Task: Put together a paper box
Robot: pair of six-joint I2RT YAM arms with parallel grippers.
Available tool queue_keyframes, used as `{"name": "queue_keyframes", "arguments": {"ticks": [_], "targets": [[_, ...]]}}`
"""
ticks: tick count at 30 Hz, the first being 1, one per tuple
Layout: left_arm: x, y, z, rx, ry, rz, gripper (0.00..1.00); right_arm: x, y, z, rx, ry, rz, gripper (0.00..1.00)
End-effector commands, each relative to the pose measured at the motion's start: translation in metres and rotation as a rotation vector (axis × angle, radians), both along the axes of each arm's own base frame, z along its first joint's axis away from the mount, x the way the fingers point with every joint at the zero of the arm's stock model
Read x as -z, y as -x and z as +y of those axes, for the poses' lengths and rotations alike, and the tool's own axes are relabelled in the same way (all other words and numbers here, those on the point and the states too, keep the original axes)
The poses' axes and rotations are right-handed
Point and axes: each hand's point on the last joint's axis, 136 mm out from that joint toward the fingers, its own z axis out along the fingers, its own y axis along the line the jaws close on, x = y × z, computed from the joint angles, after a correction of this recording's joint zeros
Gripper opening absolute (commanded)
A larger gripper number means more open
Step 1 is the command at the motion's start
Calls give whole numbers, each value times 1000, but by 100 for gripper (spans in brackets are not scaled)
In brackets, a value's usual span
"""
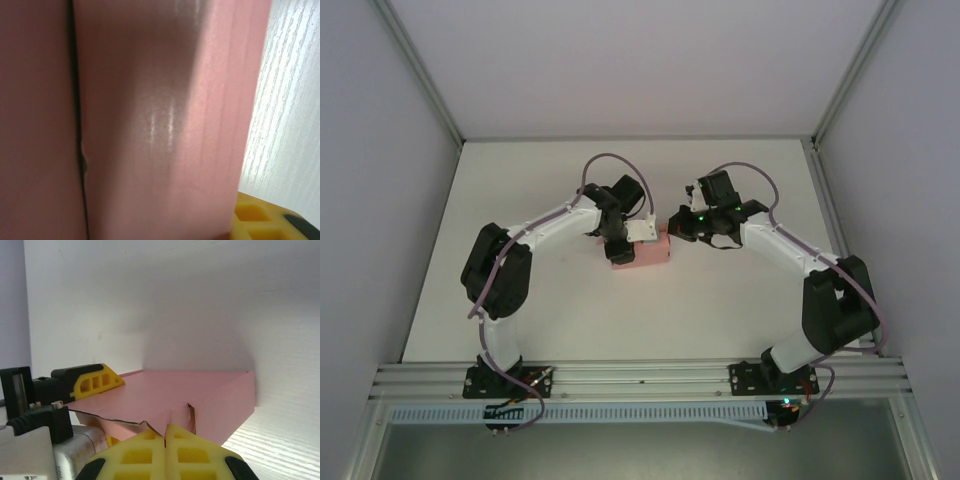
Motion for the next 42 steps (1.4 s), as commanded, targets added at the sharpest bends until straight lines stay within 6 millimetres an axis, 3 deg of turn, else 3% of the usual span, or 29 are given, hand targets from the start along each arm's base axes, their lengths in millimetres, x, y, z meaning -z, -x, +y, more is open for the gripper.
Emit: {"name": "queue_keyframes", "arguments": {"ticks": [1,4,9,16,20,24,27,31,33,36,37,42], "targets": [[6,-2,-1,-14,-15,-12,41,-6,12,15,-68,-73,0,0],[7,-1,0,-9,-19,-10,41,14,11,-2,-106,52,-124,0],[8,-1,0,-11,-17,-12,42,30,16,-5,-147,50,-246,0],[7,-3,-3,-19,-7,-14,44,52,20,-9,-137,85,-315,0],[7,-4,-4,-25,-6,-15,44,66,36,-4,-187,98,-336,0],[6,-6,-4,-25,-11,-15,44,82,42,-16,-189,207,-338,0],[3,-7,-5,-28,-8,-20,48,82,41,-22,-185,247,-331,0],[-5,-10,-8,-36,12,-40,51,69,32,-20,-147,249,-331,0],[-13,-13,-11,-43,35,-56,56,58,26,-17,-123,249,-328,0],[-27,-18,-15,-54,73,-96,83,51,21,-18,-75,274,-282,0],[-32,-18,-16,-57,87,-109,100,50,22,-17,-70,284,-260,0],[-58,-22,-11,-137,160,-184,100,51,23,-18,-28,311,-213,0]]}}
